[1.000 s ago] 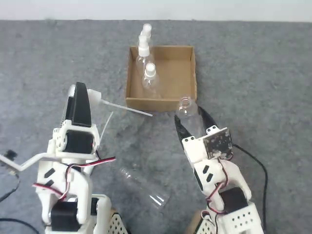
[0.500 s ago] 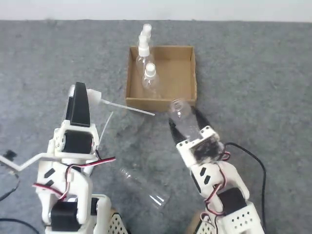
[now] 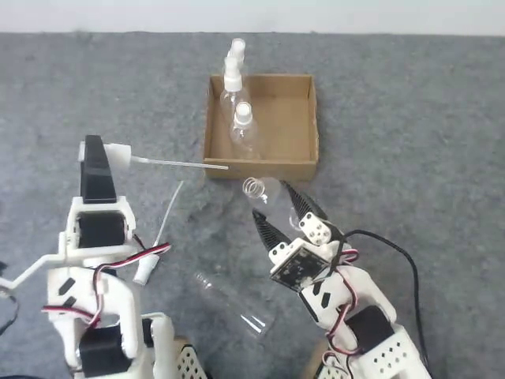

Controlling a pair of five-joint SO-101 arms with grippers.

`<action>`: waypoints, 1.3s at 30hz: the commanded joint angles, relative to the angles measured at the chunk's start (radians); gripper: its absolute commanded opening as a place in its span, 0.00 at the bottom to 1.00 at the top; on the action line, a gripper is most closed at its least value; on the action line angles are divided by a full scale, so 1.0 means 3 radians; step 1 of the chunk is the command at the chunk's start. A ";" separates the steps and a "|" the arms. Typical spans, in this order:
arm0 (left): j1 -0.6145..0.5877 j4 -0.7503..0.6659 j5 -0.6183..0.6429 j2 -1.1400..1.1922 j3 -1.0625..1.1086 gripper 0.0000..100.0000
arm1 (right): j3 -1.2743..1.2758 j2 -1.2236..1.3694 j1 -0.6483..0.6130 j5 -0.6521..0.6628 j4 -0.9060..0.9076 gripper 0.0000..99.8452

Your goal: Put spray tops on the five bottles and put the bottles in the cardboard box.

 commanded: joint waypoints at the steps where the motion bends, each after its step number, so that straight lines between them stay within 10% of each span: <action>1: -0.0020 -0.0118 0.0036 -0.0061 -0.0023 0.01 | 0.0072 0.0028 -0.0049 0.0056 -0.0059 0.01; 39: 0.0644 0.0261 -0.0486 -0.0056 0.0120 0.01 | 0.0072 0.0028 -0.0100 0.0056 -0.0059 0.01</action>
